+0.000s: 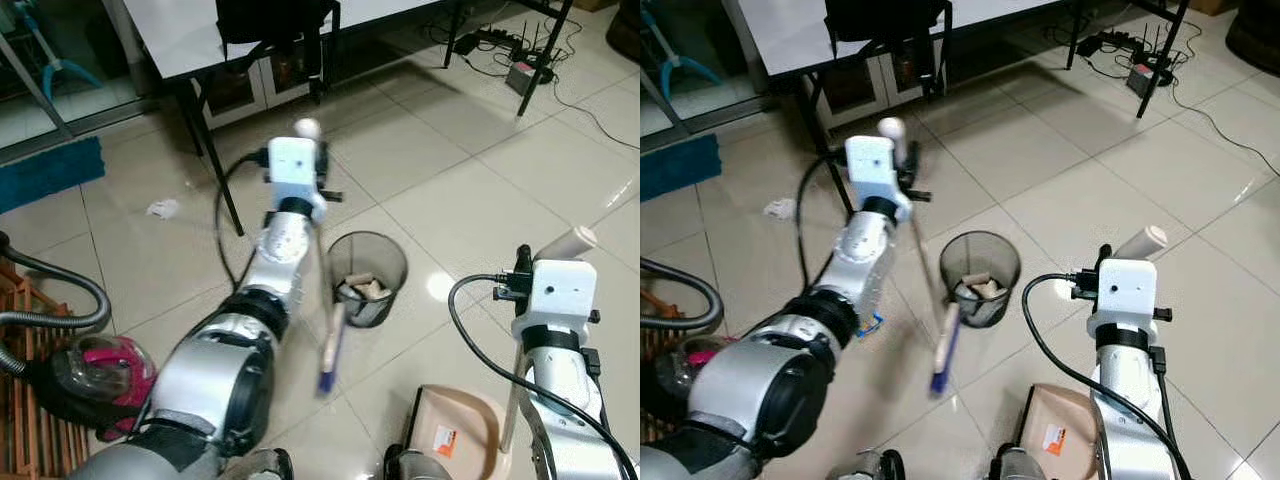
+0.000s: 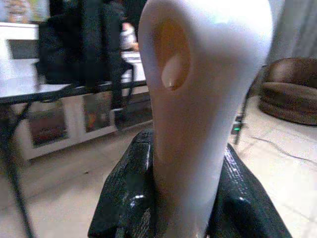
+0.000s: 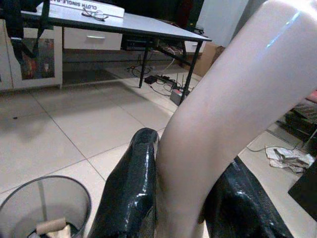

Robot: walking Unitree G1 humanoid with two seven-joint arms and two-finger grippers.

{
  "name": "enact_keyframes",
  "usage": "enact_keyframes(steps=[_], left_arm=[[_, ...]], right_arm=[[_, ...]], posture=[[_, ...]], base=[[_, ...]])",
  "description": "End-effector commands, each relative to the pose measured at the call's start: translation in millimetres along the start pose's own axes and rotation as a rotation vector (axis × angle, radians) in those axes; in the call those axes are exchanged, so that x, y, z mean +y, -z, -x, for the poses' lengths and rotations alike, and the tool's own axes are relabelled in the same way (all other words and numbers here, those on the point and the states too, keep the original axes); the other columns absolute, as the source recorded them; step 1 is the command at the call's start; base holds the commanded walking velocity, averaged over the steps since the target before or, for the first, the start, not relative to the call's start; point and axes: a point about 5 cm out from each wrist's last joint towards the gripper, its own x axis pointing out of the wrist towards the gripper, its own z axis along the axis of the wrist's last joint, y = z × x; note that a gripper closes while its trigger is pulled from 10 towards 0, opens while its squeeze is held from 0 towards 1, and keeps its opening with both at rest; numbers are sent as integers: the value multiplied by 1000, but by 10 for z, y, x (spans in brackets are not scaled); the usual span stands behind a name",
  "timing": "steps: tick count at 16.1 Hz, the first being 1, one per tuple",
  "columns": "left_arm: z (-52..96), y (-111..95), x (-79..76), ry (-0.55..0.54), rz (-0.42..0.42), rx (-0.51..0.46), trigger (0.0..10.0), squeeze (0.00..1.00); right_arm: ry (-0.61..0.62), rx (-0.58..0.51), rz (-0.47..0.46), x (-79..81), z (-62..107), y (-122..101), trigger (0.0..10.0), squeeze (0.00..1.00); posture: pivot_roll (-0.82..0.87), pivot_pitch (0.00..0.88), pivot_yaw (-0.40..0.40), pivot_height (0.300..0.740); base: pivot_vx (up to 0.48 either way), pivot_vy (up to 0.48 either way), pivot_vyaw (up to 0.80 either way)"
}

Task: Sweep floor

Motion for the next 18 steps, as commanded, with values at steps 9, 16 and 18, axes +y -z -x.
enact_keyframes(steps=[9,16,18], left_arm=[[58,-104,-177,249,-80,-137,10000,0],[701,-96,780,94,-235,-176,10000,0],[853,-115,837,63,-248,-160,10000,0]], right_arm=[[-21,-30,-14,72,-27,-56,10000,0],[-32,-163,-135,183,-325,-428,10000,0],[-67,-162,-161,225,-365,-471,10000,0]], posture=[[-156,141,78,740],[-63,94,64,740],[-56,89,59,740]], base=[[0,0,0],[0,0,0],[0,0,0]])
